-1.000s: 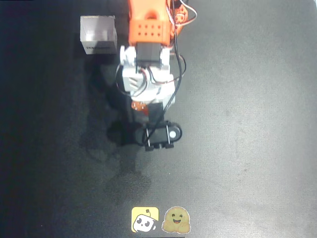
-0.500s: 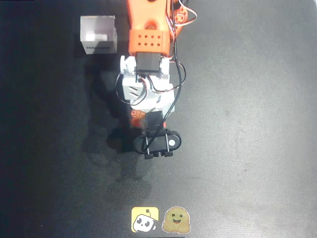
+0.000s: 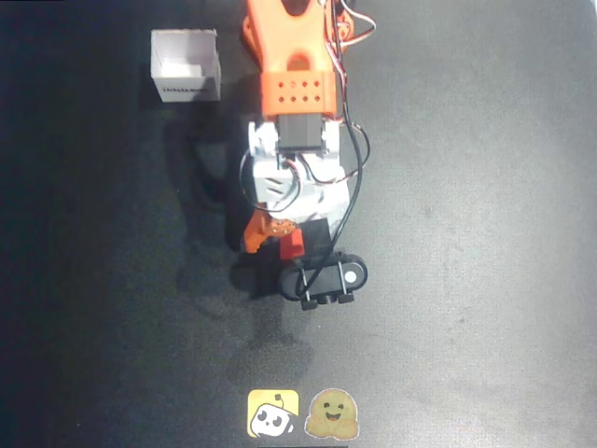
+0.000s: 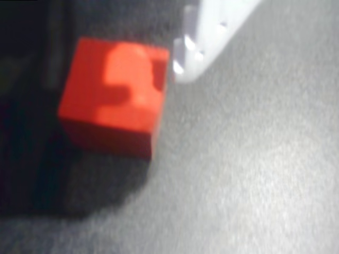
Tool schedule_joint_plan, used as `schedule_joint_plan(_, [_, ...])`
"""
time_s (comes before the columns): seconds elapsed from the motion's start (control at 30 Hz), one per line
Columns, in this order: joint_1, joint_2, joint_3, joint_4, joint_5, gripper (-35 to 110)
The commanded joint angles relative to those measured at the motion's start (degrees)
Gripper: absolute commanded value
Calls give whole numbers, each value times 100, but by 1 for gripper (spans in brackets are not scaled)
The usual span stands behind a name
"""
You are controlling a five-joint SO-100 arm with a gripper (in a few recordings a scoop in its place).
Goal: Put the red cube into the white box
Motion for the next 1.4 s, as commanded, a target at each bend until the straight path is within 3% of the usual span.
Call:
schedule_joint_plan(0.0, [-70,-9,53,-193,26,31])
schedule_joint_plan(0.37, [-26,-396,114,-501,26,29])
schedule_joint_plan(0.73, [-18,-650,580,-1125,26,0])
schedule_joint_plan(1.03, [53,-562,598,-1046,149,0])
schedule_joint_plan(1.17, [272,-167,387,-396,176,0])
schedule_joint_plan(1.37, [773,352,-932,1802,615,0])
